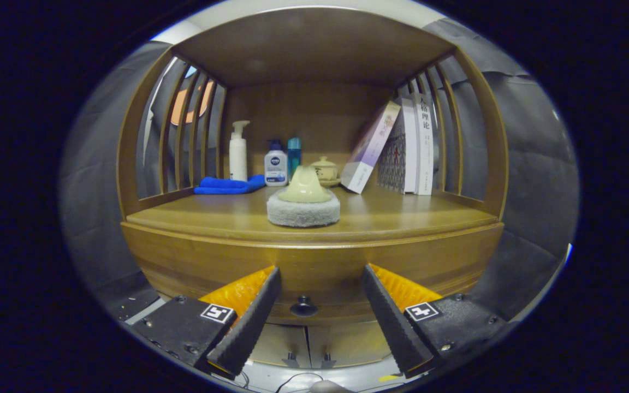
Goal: Pull open the drawer, take out the items inside it, and place them on the countertop above the cabinet.
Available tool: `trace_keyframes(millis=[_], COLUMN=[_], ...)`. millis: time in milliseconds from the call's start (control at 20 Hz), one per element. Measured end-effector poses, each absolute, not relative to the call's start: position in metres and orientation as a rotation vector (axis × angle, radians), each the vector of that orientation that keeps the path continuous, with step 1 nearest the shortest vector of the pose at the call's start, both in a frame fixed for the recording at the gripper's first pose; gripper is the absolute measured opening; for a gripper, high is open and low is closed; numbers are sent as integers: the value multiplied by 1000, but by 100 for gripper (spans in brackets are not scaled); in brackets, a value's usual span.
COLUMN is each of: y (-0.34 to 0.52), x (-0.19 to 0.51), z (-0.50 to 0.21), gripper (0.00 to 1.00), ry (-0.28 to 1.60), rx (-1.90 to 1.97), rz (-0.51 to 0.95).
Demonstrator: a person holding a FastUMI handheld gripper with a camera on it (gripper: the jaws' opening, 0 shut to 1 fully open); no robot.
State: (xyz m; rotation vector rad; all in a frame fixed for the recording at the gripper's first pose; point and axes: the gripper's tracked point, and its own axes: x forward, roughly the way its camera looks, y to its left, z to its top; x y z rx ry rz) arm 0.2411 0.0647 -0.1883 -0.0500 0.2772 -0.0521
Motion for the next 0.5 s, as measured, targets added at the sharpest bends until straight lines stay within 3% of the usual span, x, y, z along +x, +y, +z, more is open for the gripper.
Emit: trace_keyframes(millis=[500], y=[57], x=[111], z=[-79], gripper=[99], ry=[129], rx=[-24], rz=[42])
